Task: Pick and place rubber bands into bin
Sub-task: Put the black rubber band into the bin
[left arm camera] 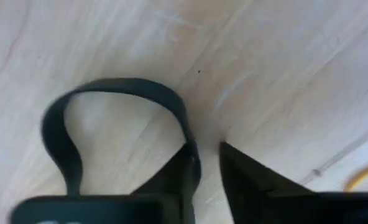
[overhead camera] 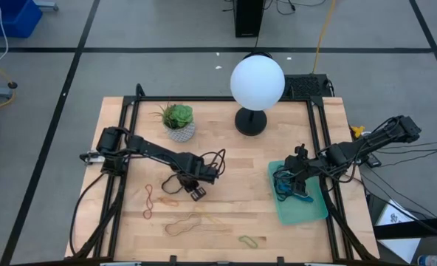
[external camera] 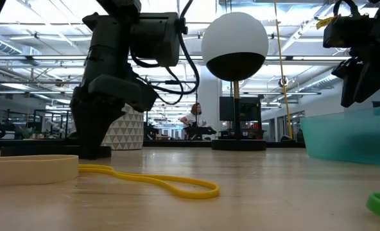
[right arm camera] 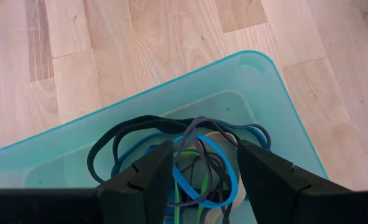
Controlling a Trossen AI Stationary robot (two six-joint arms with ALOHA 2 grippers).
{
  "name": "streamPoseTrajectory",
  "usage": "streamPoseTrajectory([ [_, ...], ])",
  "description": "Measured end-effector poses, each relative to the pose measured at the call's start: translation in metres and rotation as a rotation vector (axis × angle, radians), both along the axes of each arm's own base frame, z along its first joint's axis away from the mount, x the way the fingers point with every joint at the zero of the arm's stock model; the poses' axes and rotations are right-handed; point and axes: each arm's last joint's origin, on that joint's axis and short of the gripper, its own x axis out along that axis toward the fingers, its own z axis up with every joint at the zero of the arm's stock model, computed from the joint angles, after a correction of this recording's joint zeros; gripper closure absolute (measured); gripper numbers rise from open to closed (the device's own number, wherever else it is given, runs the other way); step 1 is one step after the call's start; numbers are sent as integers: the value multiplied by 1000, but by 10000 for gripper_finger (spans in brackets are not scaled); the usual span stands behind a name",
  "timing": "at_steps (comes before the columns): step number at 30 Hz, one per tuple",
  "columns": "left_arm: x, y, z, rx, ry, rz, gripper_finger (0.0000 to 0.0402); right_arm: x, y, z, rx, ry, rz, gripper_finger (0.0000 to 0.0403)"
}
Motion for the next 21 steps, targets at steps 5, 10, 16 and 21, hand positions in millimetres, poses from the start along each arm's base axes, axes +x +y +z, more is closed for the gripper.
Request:
streamPoseTrajectory([
  [5, 0, 4, 0, 7, -6, -75, 390, 0, 0, 0, 0, 0, 0, 229],
  [10, 0, 4, 0, -11, -11, -147, 389, 0, 0, 0, 6, 0, -9, 230],
  [16, 1, 4, 2, -51, -16, -203, 392, -3, -1, 0, 9, 17, -21, 228],
  [21, 12, 2, 11, -76, -73, -336, 396, -5, -2, 3, 22, -15, -21, 231],
])
